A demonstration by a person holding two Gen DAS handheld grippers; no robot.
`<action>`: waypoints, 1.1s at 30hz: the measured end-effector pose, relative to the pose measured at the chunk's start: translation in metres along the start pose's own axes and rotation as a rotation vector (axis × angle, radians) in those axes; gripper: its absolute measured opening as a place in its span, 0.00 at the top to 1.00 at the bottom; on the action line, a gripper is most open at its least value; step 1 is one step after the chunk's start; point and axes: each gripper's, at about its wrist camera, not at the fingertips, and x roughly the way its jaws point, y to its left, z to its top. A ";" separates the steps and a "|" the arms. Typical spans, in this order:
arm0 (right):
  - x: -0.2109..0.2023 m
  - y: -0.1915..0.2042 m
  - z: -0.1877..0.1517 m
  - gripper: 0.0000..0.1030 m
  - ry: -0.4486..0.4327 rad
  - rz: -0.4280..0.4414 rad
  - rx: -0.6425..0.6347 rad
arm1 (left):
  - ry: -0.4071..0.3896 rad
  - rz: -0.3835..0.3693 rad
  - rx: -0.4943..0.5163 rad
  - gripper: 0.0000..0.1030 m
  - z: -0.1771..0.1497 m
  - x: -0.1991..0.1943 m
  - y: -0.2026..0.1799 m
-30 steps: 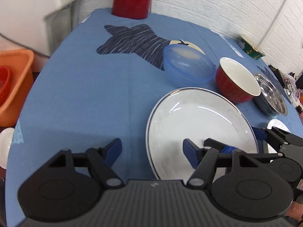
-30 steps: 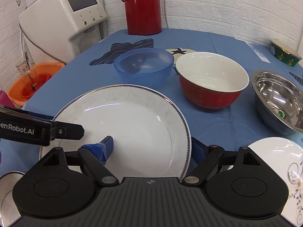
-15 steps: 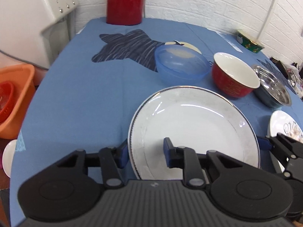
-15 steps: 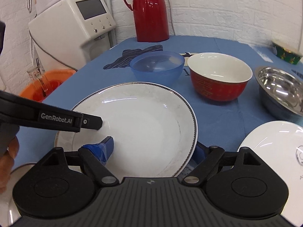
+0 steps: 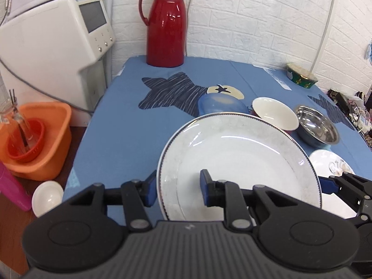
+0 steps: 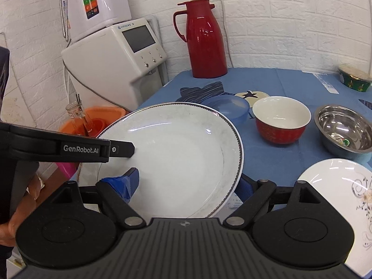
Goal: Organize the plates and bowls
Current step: 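Lower the gold-rimmed plate onto the plain white plate with both tools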
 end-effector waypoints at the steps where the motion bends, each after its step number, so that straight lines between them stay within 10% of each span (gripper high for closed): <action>1: -0.005 0.004 -0.005 0.29 0.000 0.005 0.004 | 0.002 0.000 0.001 0.80 -0.007 -0.006 0.000; 23: -0.028 0.045 -0.093 0.28 0.031 -0.029 -0.006 | -0.020 -0.054 -0.067 0.77 -0.131 -0.050 0.009; 28: -0.029 0.047 -0.098 0.28 0.030 -0.032 -0.031 | -0.025 -0.142 -0.109 0.52 -0.135 -0.051 0.017; 33: -0.030 0.050 -0.101 0.28 0.034 -0.042 -0.059 | -0.038 -0.155 -0.121 0.50 -0.138 -0.054 0.017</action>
